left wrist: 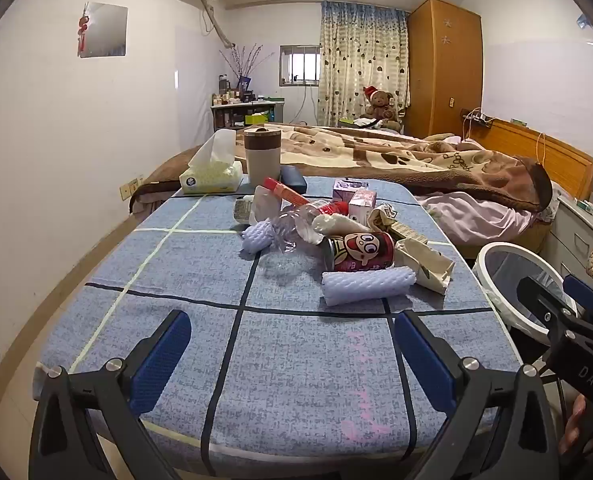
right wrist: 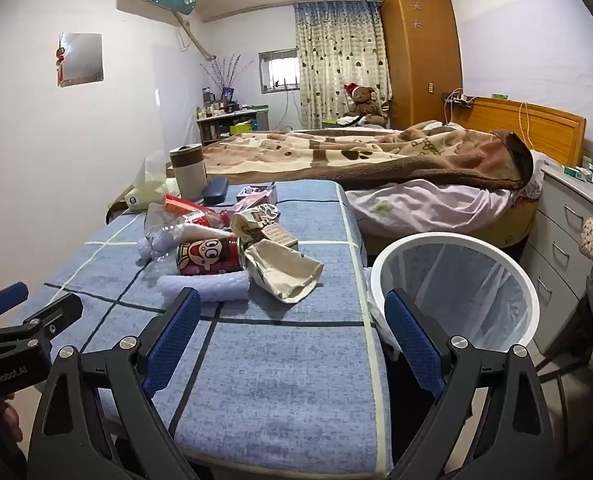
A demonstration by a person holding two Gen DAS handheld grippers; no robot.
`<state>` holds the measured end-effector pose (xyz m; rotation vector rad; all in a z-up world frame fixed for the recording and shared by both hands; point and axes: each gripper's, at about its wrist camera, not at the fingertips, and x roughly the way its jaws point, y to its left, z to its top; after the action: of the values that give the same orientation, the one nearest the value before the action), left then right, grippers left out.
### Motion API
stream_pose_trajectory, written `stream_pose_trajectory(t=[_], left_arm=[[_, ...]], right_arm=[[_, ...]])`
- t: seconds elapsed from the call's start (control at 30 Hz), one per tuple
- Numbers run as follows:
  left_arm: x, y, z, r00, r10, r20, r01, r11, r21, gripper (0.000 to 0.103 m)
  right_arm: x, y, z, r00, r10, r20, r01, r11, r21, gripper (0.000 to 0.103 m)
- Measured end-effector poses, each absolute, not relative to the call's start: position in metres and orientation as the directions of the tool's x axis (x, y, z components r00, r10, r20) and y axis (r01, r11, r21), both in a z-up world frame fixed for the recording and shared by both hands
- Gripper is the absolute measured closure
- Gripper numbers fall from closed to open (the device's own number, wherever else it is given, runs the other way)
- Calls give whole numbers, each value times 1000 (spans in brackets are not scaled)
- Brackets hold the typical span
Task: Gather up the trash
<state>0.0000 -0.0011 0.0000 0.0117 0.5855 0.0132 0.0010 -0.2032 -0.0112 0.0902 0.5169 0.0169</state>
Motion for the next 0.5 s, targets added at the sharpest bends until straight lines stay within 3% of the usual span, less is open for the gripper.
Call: stream_pose_trajectory(t=[0.5], left_arm=[[3,-2,2,838,8,-545,-8,1000,3,0]], right_arm=[[3,-205,-11,870,23,-492,16,997,76,8]])
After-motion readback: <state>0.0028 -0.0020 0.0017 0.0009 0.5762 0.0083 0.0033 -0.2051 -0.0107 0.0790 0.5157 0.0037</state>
